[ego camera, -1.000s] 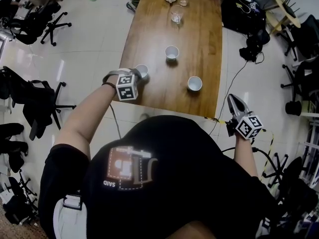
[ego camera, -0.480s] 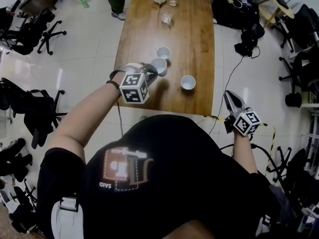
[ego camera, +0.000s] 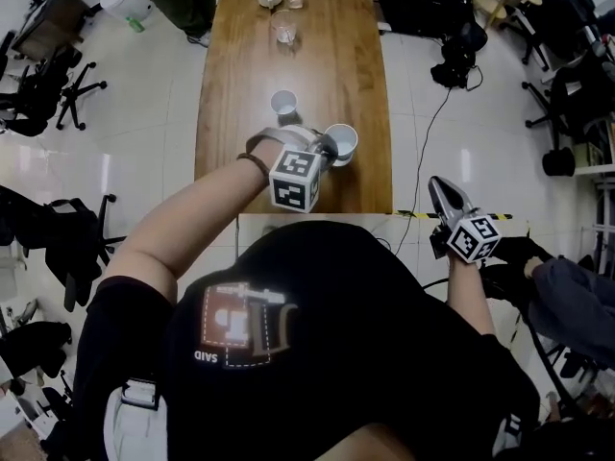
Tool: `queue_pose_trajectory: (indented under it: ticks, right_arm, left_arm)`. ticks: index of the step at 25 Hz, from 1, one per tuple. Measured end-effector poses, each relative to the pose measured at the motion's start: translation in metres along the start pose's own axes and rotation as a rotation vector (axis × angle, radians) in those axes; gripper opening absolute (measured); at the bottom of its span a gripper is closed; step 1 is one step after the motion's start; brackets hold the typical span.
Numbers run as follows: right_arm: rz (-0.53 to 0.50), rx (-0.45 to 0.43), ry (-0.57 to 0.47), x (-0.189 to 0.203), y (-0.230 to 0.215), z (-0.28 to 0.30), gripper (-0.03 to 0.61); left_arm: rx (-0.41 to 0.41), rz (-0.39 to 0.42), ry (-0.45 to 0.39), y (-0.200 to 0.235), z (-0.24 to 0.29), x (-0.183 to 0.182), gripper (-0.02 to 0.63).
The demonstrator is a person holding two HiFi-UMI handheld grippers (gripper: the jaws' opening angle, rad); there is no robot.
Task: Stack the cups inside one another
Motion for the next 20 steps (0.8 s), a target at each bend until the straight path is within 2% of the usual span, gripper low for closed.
queue_pose_trajectory:
  ticks: [6,8,10,12,14,16,18,20]
  right_arm:
    - [0.016,0.024,-0.001,0.009,-0.007,-0.015,0.014]
    - [0.018,0.025,-0.002,0.009,-0.008,-0.016,0.014]
    - [0.018,0.023,-0.004,0.006,-0.010,-0.016,0.014]
    - [0.008,0.013,-0.010,-0.001,-0.009,-0.011,0.014]
    - [-0.009,-0.007,-0.023,-0.012,-0.005,-0.003,0.014]
    - [-0.029,-0.032,-0.037,-0.023,0.001,0.006,0.014]
    - [-0.052,-0.060,-0.048,-0.034,0.009,0.018,0.014]
    - [-0.075,-0.092,-0.055,-0.047,0.018,0.030,0.014]
  left_arm:
    - [0.017,0.080,0.090,-0.012,0.035,0.001,0.014]
    - [0.027,0.079,0.098,-0.015,0.043,0.002,0.014]
    - [-0.006,0.028,0.058,-0.002,0.034,-0.001,0.070]
    - [-0.114,-0.130,-0.064,0.033,-0.006,0.000,0.087]
    - [-0.232,-0.371,-0.248,0.069,-0.065,0.015,0.087]
    - [-0.321,-0.594,-0.419,0.081,-0.118,0.045,0.086]
    - [-0.390,-0.773,-0.514,0.070,-0.151,0.086,0.067]
    - [-0.439,-0.950,-0.542,0.043,-0.166,0.132,0.049]
Point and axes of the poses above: the fingertips, and each gripper's own axes: z forward along the fingers, y to its left, x out of its underside, the point moved 6 cm from there along -z, backward along the fingers, and after that the axes turned 8 degrees about y, right-handed, at the moved point
